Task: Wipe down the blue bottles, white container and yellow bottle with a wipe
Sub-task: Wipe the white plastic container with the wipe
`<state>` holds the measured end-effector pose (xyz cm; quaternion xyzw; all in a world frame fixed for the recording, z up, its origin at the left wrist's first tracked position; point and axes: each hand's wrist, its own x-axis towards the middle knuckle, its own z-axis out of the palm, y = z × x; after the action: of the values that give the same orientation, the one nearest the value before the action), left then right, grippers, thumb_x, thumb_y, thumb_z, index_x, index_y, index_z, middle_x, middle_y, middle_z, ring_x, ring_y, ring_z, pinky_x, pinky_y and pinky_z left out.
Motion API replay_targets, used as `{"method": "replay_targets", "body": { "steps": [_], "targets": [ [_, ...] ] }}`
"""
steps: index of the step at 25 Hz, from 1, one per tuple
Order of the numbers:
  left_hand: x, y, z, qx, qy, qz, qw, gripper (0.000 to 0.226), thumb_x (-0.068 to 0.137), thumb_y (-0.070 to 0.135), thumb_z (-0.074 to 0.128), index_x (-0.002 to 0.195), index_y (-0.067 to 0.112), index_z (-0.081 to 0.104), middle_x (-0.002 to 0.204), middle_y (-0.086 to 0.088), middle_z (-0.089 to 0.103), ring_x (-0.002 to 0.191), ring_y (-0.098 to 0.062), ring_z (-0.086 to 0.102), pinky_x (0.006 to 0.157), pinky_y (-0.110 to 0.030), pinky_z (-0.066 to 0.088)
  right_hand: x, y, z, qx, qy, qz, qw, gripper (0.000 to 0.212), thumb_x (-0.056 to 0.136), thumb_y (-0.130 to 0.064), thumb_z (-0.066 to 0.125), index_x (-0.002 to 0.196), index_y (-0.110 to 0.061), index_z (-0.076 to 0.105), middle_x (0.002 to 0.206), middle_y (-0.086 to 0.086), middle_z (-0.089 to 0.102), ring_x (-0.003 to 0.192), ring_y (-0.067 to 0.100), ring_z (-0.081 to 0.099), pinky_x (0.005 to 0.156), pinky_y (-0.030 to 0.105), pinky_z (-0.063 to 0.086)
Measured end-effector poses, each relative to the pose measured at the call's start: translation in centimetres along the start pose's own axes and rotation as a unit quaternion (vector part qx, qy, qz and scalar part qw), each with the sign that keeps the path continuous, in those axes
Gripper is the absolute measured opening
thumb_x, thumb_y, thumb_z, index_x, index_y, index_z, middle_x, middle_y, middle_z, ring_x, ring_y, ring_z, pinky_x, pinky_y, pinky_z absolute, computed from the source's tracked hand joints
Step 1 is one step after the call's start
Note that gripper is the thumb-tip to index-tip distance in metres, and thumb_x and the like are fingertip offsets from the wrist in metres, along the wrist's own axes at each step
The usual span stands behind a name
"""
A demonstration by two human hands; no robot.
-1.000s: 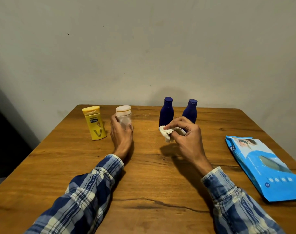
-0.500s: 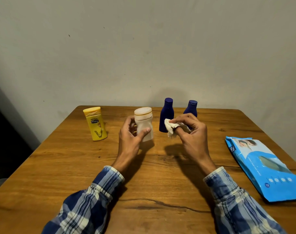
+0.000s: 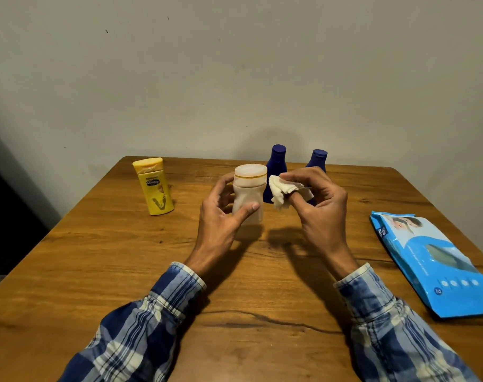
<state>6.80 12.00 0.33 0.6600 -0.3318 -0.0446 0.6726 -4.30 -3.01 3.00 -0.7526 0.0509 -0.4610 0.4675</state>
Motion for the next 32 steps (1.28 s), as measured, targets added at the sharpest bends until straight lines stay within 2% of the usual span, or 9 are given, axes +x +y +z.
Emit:
{"method": "replay_targets", "body": {
  "steps": [9, 13, 17, 22, 24, 26, 27, 30, 32],
  "targets": [
    [-0.3, -0.1, 0.2, 0.008, -0.006, 0.020, 1.000, 0.062, 0.082, 0.008, 0.083, 0.136, 0.020, 0.056, 0.128, 0.001, 0.065, 0.116, -0.010, 0.065, 0.089, -0.028, 0.060, -0.1, -1.0, 0.0, -0.009, 0.027, -0.029, 0.999, 0.029, 0.090, 0.007, 0.066, 0.116, -0.005, 0.072, 0.115, 0.011, 0.063, 0.111, 0.017, 0.060, 0.088, 0.025, 0.056],
    [-0.6, 0.0, 0.3, 0.064, -0.006, 0.049, 0.997, 0.060, 0.083, 0.005, 0.081, 0.134, 0.027, 0.058, 0.128, 0.013, 0.064, 0.118, -0.002, 0.062, 0.091, -0.013, 0.052, 0.1, -1.4, -0.2, -0.026, 0.053, -0.037, 0.998, 0.027, 0.092, 0.004, 0.063, 0.115, -0.005, 0.073, 0.113, 0.010, 0.064, 0.108, 0.015, 0.061, 0.087, 0.023, 0.054],
    [-1.1, 0.2, 0.5, 0.086, -0.001, 0.071, 0.994, 0.059, 0.084, 0.001, 0.078, 0.133, 0.029, 0.059, 0.128, 0.021, 0.061, 0.122, 0.001, 0.057, 0.085, -0.007, 0.050, -0.1, -1.7, 0.0, -0.040, 0.067, -0.031, 0.996, 0.024, 0.094, 0.001, 0.063, 0.115, -0.005, 0.072, 0.113, 0.009, 0.065, 0.108, 0.014, 0.061, 0.088, 0.023, 0.054],
    [-1.2, 0.3, 0.5, 0.093, -0.003, 0.084, 0.992, 0.055, 0.087, 0.000, 0.075, 0.135, 0.023, 0.060, 0.132, 0.011, 0.064, 0.119, -0.003, 0.059, 0.082, -0.016, 0.057, 0.0, -1.9, 0.0, -0.091, 0.053, -0.066, 0.992, 0.028, 0.094, 0.001, 0.061, 0.120, -0.005, 0.070, 0.115, 0.007, 0.064, 0.108, 0.013, 0.061, 0.087, 0.029, 0.057],
    [-1.3, 0.2, 0.6, 0.101, -0.004, 0.086, 0.991, 0.054, 0.089, 0.003, 0.075, 0.136, 0.025, 0.060, 0.129, 0.013, 0.065, 0.116, -0.005, 0.062, 0.082, -0.021, 0.059, -0.6, -2.4, 0.7, -0.176, -0.018, -0.138, 0.974, 0.029, 0.093, -0.004, 0.059, 0.120, -0.003, 0.069, 0.116, 0.010, 0.061, 0.105, 0.016, 0.059, 0.086, 0.029, 0.056],
    [-1.3, 0.1, 0.5, 0.105, -0.002, 0.090, 0.990, 0.052, 0.091, 0.005, 0.074, 0.136, 0.026, 0.059, 0.126, 0.011, 0.066, 0.113, -0.008, 0.064, 0.084, -0.025, 0.060, -1.4, -2.7, 1.3, -0.251, -0.101, -0.228, 0.935, 0.031, 0.092, -0.012, 0.057, 0.118, -0.001, 0.069, 0.117, 0.015, 0.061, 0.102, 0.019, 0.056, 0.087, 0.024, 0.051],
    [-1.3, 0.1, 0.5, 0.107, -0.003, 0.090, 0.990, 0.051, 0.092, 0.004, 0.074, 0.136, 0.026, 0.059, 0.126, 0.010, 0.066, 0.113, -0.009, 0.065, 0.084, -0.026, 0.060, -1.3, -2.6, 1.2, -0.263, -0.109, -0.245, 0.927, 0.030, 0.092, -0.012, 0.058, 0.117, -0.001, 0.069, 0.117, 0.016, 0.062, 0.101, 0.020, 0.055, 0.087, 0.023, 0.050],
    [-1.2, 0.1, 0.5, 0.100, -0.008, 0.082, 0.992, 0.054, 0.090, -0.002, 0.070, 0.136, 0.023, 0.059, 0.132, 0.008, 0.064, 0.118, -0.008, 0.062, 0.083, -0.032, 0.062, -0.3, -1.7, 0.1, -0.239, -0.018, -0.156, 0.958, 0.027, 0.088, 0.001, 0.065, 0.115, -0.001, 0.071, 0.114, 0.014, 0.062, 0.106, 0.022, 0.057, 0.086, 0.035, 0.056],
    [-1.3, -0.1, 0.6, 0.102, -0.007, 0.083, 0.991, 0.053, 0.090, -0.001, 0.070, 0.137, 0.023, 0.059, 0.131, 0.008, 0.064, 0.117, -0.007, 0.062, 0.082, -0.033, 0.063, -0.5, -1.9, 0.4, -0.240, -0.022, -0.140, 0.960, 0.028, 0.088, 0.002, 0.065, 0.115, -0.001, 0.071, 0.115, 0.014, 0.062, 0.108, 0.020, 0.056, 0.087, 0.035, 0.056]
  ]
}}
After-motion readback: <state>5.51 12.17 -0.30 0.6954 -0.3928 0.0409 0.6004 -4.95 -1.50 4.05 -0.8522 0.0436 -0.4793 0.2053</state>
